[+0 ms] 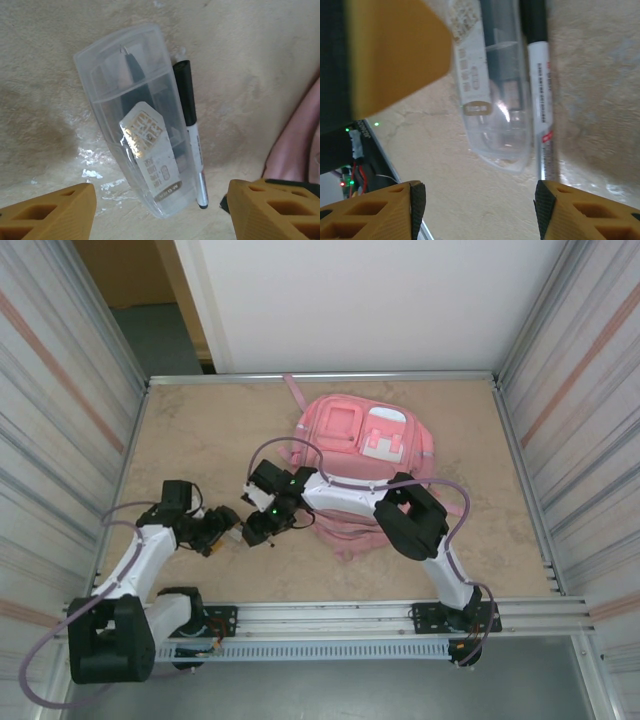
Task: Pack the student bag
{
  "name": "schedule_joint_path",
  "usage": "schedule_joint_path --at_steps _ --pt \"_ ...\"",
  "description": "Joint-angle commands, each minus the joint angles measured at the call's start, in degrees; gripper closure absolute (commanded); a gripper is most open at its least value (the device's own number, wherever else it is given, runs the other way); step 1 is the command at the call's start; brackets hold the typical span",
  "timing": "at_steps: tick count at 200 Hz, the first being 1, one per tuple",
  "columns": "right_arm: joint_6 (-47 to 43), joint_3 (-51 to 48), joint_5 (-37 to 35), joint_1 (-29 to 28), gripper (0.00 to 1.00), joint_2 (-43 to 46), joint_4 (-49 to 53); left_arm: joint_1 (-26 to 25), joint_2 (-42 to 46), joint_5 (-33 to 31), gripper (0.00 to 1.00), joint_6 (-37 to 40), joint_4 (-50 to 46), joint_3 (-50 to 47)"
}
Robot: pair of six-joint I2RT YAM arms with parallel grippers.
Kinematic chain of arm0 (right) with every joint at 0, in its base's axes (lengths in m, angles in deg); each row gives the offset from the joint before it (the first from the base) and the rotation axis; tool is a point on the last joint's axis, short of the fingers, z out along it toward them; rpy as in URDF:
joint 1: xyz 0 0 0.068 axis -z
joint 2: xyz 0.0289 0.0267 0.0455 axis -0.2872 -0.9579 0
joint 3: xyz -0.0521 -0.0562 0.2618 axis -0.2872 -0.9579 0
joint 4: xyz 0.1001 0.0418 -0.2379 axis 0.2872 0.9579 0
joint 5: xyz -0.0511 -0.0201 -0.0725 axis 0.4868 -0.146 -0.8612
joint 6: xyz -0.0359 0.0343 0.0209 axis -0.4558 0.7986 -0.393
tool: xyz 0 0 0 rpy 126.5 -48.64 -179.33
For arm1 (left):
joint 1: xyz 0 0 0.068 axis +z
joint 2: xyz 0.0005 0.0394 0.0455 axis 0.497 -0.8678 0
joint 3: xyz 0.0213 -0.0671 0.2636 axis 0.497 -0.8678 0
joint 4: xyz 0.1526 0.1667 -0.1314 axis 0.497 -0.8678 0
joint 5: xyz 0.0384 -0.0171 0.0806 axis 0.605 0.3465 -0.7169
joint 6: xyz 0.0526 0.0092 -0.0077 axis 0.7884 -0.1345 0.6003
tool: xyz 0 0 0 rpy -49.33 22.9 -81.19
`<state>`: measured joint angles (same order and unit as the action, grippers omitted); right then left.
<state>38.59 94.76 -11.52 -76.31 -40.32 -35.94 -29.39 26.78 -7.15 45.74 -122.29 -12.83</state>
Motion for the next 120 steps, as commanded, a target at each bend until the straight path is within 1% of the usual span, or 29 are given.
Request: schedule_joint_path --at_steps 1,20,28,44,68,95,120 --pt "1.9 -0.5 2.4 -0.2 0.4 -0.5 -1.8 -0.6 -2.1 -2.6 0.31 -2.0 3.0 -0.4" --pt "3.3 -2.7 2.1 0.4 0.41 0.6 -4.0 -0.8 -4.5 -4.9 0.31 -2.5 3.8 0.2" --pt "3.8 -4.4 2.3 0.6 0.41 1.6 -5.7 -1.4 -5.6 -6.6 0.33 -2.7 3.9 0.7" --pt "4.2 -7.1 1.4 1.1 0.41 4.1 -8.0 -4.0 -8.2 -14.0 0.41 -5.6 0.1 2.9" --pt "5.3 -10.3 1.1 2.4 0.41 7.1 -10.5 -8.2 -12.9 -21.2 0.44 -8.3 -4.3 6.7" --pt "5.2 -12.5 0.7 2.8 0.4 9.6 -11.7 -9.4 -16.2 -21.9 0.42 -10.0 -3.5 7.9" --pt "4.8 -12.8 0.9 3.1 0.4 10.7 -11.2 -10.9 -16.2 -24.1 0.42 -12.8 -4.4 7.8"
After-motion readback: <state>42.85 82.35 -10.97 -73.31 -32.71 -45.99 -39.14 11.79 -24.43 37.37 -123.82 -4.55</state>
